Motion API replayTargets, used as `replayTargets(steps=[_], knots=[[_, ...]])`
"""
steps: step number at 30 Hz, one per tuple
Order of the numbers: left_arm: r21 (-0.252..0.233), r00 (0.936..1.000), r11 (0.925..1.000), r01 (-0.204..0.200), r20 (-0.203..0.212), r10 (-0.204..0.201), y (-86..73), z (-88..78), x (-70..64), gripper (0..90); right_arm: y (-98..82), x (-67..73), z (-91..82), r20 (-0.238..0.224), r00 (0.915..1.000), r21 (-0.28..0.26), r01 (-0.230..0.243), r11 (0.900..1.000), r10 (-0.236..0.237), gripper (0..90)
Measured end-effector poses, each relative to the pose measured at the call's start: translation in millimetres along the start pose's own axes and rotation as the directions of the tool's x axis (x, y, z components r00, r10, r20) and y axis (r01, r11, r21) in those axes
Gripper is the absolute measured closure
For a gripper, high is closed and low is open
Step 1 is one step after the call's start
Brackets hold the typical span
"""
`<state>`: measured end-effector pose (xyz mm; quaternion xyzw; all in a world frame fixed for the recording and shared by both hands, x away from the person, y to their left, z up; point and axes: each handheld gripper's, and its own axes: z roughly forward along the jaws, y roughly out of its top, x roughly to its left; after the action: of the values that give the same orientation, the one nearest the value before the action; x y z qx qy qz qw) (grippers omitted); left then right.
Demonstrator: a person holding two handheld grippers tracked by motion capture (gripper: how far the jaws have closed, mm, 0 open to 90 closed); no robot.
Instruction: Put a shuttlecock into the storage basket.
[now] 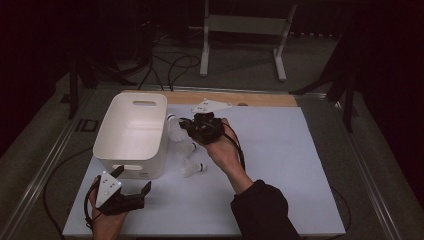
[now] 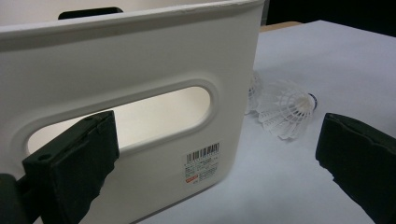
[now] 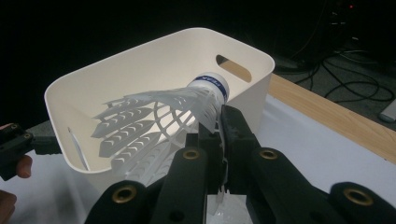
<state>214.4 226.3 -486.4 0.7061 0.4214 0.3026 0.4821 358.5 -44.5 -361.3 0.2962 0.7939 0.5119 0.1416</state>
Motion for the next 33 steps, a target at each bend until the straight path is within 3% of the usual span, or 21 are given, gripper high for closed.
replayTargets(steps=[33], knots=[[-0.001, 1.0, 1.0, 0.001, -0.001, -0.001, 0.1, -0.2, 0.3, 0.0, 15.4, 7.0, 19.1, -0.016, 0.9999, -0.007, 0.004, 1.0, -0.004, 87.9]])
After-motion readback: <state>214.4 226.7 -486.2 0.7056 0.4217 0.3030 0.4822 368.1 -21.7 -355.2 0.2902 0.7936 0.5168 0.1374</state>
